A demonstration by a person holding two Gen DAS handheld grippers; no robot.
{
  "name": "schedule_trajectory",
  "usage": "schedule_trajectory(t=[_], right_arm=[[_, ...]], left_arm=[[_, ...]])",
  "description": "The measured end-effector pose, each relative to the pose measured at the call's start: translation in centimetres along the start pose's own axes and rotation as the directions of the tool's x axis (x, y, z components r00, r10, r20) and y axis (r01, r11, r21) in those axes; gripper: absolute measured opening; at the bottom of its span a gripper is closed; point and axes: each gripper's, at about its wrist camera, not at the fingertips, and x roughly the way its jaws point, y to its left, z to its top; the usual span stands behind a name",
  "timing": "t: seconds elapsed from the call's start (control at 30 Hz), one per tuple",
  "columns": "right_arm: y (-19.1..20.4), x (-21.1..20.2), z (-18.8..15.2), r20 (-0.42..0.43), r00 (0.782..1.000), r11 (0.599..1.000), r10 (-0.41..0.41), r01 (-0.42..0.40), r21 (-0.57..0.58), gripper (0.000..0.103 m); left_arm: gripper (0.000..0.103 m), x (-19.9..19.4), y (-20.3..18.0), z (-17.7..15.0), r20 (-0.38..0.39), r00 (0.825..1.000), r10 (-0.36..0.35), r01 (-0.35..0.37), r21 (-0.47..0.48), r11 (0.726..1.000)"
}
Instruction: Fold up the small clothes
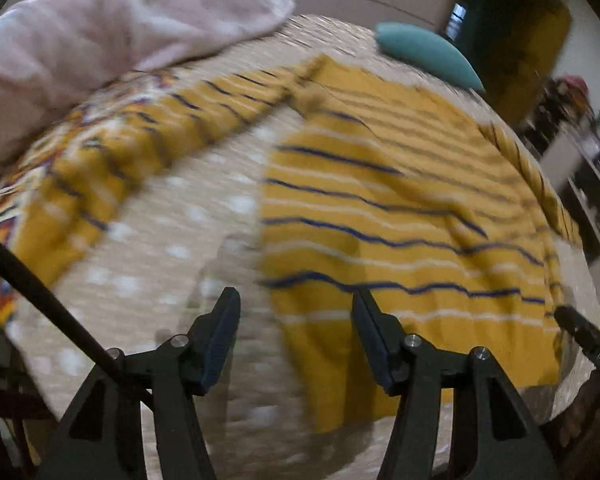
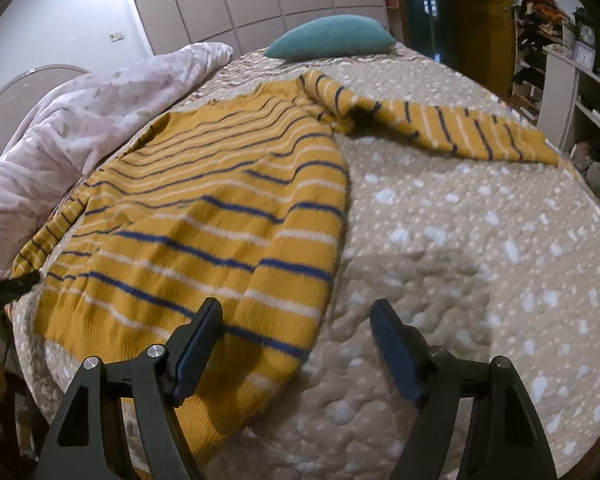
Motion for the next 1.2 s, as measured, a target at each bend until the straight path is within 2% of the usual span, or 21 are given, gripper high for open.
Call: schedule_trajectory(t=[0.07,0.1,0.13,0.17,0.2,0.23,0.3,0.37,0.43,0.53,0.6,0.67,0.7,0.73,0.8,0.87,0.97,1.03,1.2], right_arm=[[0.3,0.3,-0.3,-0.004,1.0,1.0,0.027,-0.027,0.008,0.081],[0.7,0.5,-0.3,-0.004,0.999,0.999,0.032,-0.032,-0.001,0.079],[1.2,0.7,-0.2,-0.005,0.999,0.999,0.037,-0.038,-0.017,0.065],[1.5,0.9,-0.1,-0.012,0.999,0.999,0.042,-0.043,-0.03,0.053],[1.9,1.2,0.0,-0.025,0.998,0.998,0.051,-0.052,-0.04,0.035],[2.0,1.5,0.1,-0.033,0.997,0.997,0.063,-0.065,-0.041,0.027],[1.8,1.3,0.2,-0.055,0.993,0.994,0.108,-0.109,-0.02,0.015],[1.5,0.7,-0.3,-0.069,0.987,0.99,0.142,-0.143,-0.005,0.012],[1.6,-0.3,-1.4,-0.087,0.981,0.985,0.174,-0.175,-0.01,0.011],[1.8,-1.1,-2.8,-0.099,0.982,0.986,0.162,-0.166,-0.027,0.011],[1.2,-1.8,-2.5,-0.082,0.98,0.983,0.183,-0.185,-0.013,0.015],[0.0,-2.8,-1.7,-0.035,0.98,0.98,0.198,-0.197,0.028,0.017],[-0.8,-3.3,-1.3,-0.014,0.982,0.981,0.191,-0.19,0.045,0.021],[-1.9,-3.6,-0.6,0.014,0.989,0.988,0.144,-0.145,0.06,0.023],[-3.9,-3.8,0.4,0.047,0.997,0.994,0.062,-0.066,0.085,0.026],[-6.9,-3.4,1.7,0.068,0.998,0.988,0.008,-0.018,0.151,0.026],[-12.9,-1.6,4.2,0.06,0.998,0.955,-0.037,0.018,0.295,0.028],[-16.1,-0.3,6.0,0.054,0.997,0.926,-0.059,0.034,0.375,0.036],[-22.6,2.7,9.7,0.125,0.992,0.809,-0.016,-0.06,0.585,0.045]], left_arm=[[0.057,0.7,-0.9,-0.4,0.004,1.0,0.007,-0.007,0.008,1.0],[0.039,1.0,-1.3,-0.4,0.004,1.0,0.015,-0.015,0.012,1.0],[0.011,1.2,-1.4,-0.3,0.002,1.0,0.02,-0.02,0.008,1.0],[0.011,1.0,-1.2,-0.3,-0.005,1.0,0.002,-0.002,-0.011,1.0],[0.01,0.8,-0.9,0.0,-0.008,1.0,-0.006,0.005,-0.033,0.999],[0.01,0.2,-0.9,-0.2,0.008,1.0,-0.01,0.011,-0.044,0.999],[0.01,-1.5,-0.7,-0.4,0.027,1.0,0.014,-0.013,-0.017,1.0],[0.01,-3.6,-0.2,-1.5,0.047,0.998,0.031,-0.032,0.006,0.999],[0.01,-5.1,-0.1,-3.0,0.062,0.998,0.029,-0.03,0.015,0.999],[0.011,-6.0,0.2,-4.7,0.06,0.997,0.05,-0.052,0.032,0.998],[0.012,-6.7,0.3,-4.9,0.077,0.995,0.058,-0.061,0.029,0.998],[0.025,-8.1,0.5,-4.7,0.128,0.989,0.078,-0.08,0.014,0.997],[0.042,-8.9,0.9,-4.6,0.155,0.985,0.08,-0.082,0.006,0.997],[0.058,-9.4,0.8,-4.3,0.179,0.98,0.085,-0.085,-0.004,0.996],[0.068,-10.5,0.8,-4.1,0.226,0.971,0.083,-0.08,-0.025,0.997],[0.072,-11.0,0.4,-3.7,0.248,0.966,0.072,-0.069,-0.023,0.997],[0.073,-10.8,-0.2,-3.4,0.245,0.968,0.059,-0.057,-0.013,0.998],[0.073,-10.0,-0.7,-3.4,0.223,0.974,0.048,-0.048,-0.005,0.999],[0.073,-8.2,-1.9,-3.3,0.171,0.984,0.057,-0.061,0.016,0.998]])
